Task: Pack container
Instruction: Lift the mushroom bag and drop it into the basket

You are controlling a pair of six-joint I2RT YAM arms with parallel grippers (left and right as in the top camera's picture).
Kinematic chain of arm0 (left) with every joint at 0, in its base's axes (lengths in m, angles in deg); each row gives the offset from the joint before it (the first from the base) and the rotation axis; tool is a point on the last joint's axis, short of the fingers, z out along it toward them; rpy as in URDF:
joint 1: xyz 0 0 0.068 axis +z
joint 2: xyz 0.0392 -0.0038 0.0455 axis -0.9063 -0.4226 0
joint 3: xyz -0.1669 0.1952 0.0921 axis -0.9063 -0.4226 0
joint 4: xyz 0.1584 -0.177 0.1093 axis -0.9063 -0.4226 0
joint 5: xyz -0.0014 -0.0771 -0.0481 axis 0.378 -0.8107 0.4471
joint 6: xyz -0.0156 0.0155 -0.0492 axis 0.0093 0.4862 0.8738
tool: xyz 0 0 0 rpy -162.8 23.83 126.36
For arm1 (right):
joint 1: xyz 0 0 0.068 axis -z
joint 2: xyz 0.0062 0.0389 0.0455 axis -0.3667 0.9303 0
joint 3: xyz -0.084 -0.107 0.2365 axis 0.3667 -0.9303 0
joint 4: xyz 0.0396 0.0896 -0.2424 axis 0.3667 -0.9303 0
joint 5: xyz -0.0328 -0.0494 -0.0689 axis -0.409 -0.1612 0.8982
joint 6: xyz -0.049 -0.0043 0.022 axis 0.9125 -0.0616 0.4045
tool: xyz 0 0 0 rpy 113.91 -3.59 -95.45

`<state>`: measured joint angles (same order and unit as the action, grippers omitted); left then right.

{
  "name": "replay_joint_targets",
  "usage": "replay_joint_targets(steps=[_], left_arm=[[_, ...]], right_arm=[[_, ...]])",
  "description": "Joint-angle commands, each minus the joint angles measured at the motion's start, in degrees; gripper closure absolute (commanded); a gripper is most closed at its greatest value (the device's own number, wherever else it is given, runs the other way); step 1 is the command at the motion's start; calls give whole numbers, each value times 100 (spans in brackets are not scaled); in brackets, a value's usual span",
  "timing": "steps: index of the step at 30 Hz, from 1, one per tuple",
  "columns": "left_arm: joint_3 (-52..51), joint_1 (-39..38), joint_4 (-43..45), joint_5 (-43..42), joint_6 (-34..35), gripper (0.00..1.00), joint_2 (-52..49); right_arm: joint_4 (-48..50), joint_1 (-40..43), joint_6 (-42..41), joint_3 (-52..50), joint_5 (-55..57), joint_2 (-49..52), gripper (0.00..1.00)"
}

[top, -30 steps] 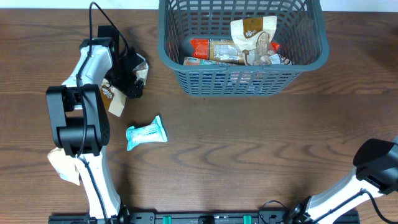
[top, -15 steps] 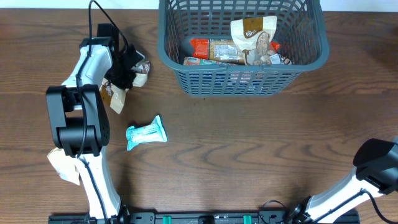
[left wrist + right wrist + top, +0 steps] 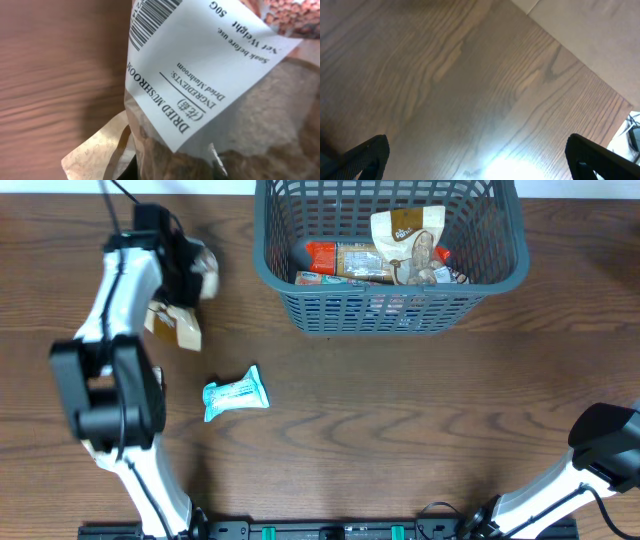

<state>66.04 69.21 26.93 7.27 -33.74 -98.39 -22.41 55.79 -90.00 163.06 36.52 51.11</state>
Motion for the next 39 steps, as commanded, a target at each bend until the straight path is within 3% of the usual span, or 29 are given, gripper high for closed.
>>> replay_joint_targets(steps=[1,7,14,19,23,32,39], left_arm=[[186,-188,-83,35,369,94,1351],[205,-942,63,173,374,94,3169],[205,-2616,660,173,546,94,4076],[205,-3703,1213,173,540,94,3788],[205,-4050,1888,173,496,94,3178],[205,-3917,3272,715,501,94,2017],[205,-3641,3128,817,503,94,1628]], right_arm=[[76,28,68,-33,0,-26,1],[118,24,68,-31,0,-26,1],[96,24,66,-31,-267,-26,1],[52,24,70,-31,-361,-26,1],[-13,24,72,-33,-361,-26,1],[-122,24,70,-33,-363,-26,1],[-122,24,70,-33,-363,-26,1]])
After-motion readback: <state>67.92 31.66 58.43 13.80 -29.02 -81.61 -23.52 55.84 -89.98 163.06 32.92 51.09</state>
